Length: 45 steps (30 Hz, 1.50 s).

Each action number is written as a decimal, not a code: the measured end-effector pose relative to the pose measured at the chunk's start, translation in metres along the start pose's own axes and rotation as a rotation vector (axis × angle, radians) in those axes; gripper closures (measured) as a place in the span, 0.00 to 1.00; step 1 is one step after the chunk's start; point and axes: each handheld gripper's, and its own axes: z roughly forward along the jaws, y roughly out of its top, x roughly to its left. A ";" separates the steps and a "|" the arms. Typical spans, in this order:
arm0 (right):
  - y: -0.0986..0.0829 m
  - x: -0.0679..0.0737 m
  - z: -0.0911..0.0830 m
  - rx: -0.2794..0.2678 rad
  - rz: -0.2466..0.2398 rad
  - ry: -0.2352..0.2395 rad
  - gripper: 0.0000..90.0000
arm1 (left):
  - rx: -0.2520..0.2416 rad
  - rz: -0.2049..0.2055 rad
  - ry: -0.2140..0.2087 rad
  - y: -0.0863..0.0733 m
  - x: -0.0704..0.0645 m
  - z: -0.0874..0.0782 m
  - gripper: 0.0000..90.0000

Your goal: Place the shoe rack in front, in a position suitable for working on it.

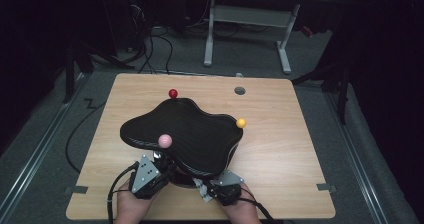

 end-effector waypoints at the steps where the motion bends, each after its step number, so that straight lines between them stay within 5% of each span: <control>1: -0.001 -0.003 -0.001 -0.002 -0.004 -0.005 0.80 | 0.000 0.001 0.000 0.000 0.000 0.000 0.82; 22: -0.013 -0.036 -0.008 0.016 0.062 -0.065 0.63 | 0.001 -0.010 -0.009 0.000 0.001 0.000 0.82; 25: -0.015 -0.046 -0.010 0.020 0.082 -0.098 0.67 | 0.002 -0.013 -0.011 0.000 0.001 0.000 0.82; 30: -0.019 -0.071 -0.013 0.032 0.171 -0.137 0.72 | 0.002 -0.016 -0.013 0.000 0.001 0.000 0.82; 32: -0.022 -0.086 -0.014 0.086 0.205 -0.189 0.72 | 0.002 -0.016 -0.014 0.000 0.002 0.000 0.82; 36: -0.028 -0.106 -0.021 0.080 0.275 -0.215 0.72 | 0.000 -0.017 -0.015 0.000 0.002 0.000 0.82; 45: -0.029 -0.108 -0.022 0.074 0.257 -0.196 0.79 | -0.001 -0.019 -0.015 -0.001 0.002 0.000 0.82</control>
